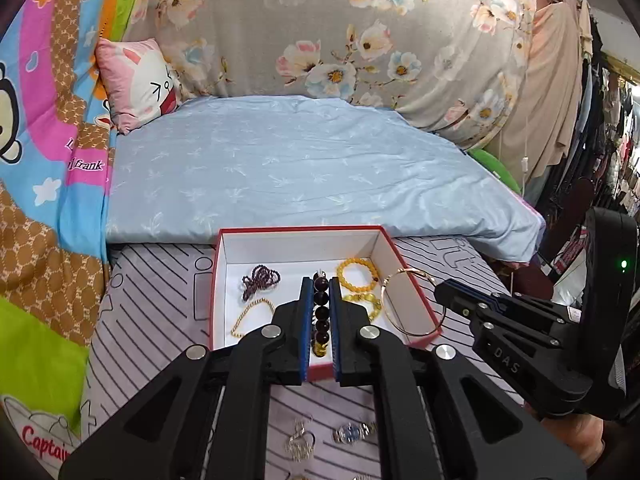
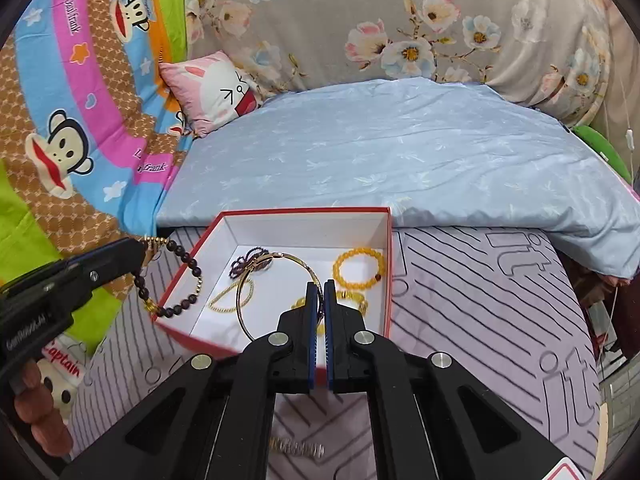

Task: Organize jewelry
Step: 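Carry the dark bead bracelet and gold bangle with both grippers into the box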

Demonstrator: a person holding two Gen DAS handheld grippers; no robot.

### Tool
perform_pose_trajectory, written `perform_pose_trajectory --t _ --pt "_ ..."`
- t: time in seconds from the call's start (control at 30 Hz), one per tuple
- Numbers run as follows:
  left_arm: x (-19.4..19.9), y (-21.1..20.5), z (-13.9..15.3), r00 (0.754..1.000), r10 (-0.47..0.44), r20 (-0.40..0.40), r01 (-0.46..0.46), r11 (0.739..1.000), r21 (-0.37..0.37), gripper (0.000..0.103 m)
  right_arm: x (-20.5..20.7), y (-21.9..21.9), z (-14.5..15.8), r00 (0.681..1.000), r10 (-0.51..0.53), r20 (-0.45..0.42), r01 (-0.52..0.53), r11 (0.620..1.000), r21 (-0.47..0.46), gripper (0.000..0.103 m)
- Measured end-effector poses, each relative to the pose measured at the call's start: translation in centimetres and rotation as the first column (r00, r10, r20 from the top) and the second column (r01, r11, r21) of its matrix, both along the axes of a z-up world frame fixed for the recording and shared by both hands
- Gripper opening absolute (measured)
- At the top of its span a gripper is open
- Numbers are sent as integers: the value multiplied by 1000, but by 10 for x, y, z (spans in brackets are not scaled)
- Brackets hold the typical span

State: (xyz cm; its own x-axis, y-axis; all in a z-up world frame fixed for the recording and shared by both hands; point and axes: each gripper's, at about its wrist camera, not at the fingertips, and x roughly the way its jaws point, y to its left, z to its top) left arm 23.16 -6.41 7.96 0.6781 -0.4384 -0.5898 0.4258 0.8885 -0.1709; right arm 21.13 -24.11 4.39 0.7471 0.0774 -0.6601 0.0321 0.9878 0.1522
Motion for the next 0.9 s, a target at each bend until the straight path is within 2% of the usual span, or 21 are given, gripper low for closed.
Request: perform_pose_trajectory --t 0.13,0.37,0.9 --pt "26 -15 -14 1000 2 -23 -2 1000 29 7 32 2 -10 1000 6 -19 -6 1000 -5 2" --pt "59 -24 -43 997 25 -69 -20 998 64 7 66 8 -27 999 15 -47 -16 1000 -16 2" --pt "89 -16 -75 990 48 -135 -38 997 73 7 107 25 -59 993 34 -115 -38 999 -33 2"
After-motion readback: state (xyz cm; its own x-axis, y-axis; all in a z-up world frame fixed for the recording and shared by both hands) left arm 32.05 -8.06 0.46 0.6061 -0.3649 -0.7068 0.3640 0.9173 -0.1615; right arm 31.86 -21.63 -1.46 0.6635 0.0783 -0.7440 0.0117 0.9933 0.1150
